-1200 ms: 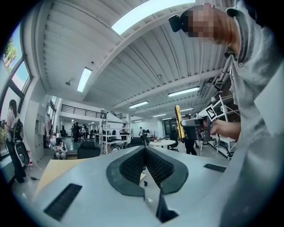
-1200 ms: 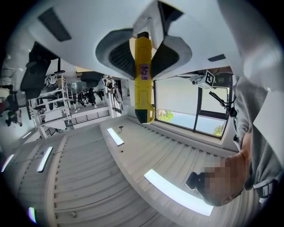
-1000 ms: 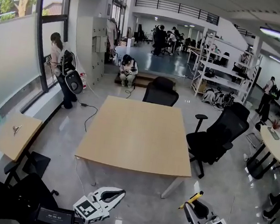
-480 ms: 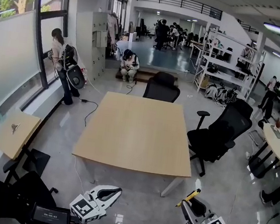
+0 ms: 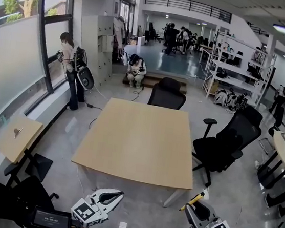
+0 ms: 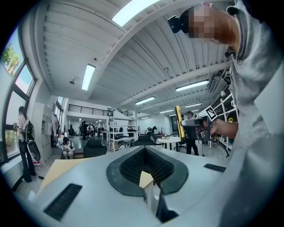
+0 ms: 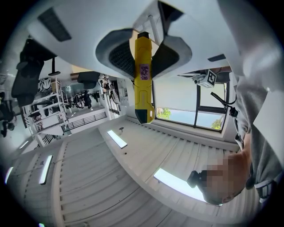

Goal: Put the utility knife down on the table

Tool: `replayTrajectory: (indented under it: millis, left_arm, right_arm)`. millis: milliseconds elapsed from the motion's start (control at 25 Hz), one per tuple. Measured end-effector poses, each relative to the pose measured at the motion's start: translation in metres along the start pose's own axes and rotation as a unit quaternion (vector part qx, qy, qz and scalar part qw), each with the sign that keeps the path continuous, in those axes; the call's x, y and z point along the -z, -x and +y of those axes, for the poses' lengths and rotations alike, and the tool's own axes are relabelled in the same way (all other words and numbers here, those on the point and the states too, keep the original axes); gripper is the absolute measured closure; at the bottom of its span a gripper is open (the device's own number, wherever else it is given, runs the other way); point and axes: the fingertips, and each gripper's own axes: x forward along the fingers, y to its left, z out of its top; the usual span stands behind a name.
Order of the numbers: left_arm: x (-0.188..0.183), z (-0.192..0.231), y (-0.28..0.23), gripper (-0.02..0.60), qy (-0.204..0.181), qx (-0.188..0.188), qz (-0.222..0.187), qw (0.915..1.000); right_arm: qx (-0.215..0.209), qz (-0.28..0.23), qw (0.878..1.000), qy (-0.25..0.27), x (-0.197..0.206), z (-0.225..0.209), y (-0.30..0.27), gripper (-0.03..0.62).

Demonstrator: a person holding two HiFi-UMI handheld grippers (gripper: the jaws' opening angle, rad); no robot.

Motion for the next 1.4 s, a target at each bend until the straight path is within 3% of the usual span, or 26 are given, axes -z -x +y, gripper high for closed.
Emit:
replayTrajectory:
  millis: [360, 680, 920, 1400]
  left_arm:
    - [-0.005, -0.011, -0.056, 0.577, -0.009, -0.02, -0.006, 0.9997]
    - [-0.013, -0.017, -0.074, 0.577, -0.017, -0.037, -0.018, 0.999]
    - [-0.005, 0.005, -0.076, 0.577, -0.01, -0.044, -0.012, 0.9989]
    - [-0.013, 0.076, -0.102, 0.577, -0.021, 0.001, -0.012, 0.9997]
  right_arm:
    - [-0.018, -0.006, 1.0, 0.008, -0.011, -0.06, 0.01, 0.477]
    - [-0.03, -0.004, 0.999, 0.013, -0.015, -0.085, 0.018, 0.477]
    - [-0.032, -0.001, 0.999, 0.01, -0.013, -0.092, -0.002, 0.477]
    - [0.008, -0.014, 1.0, 0.002, -0.017, -0.103, -0.059, 0.477]
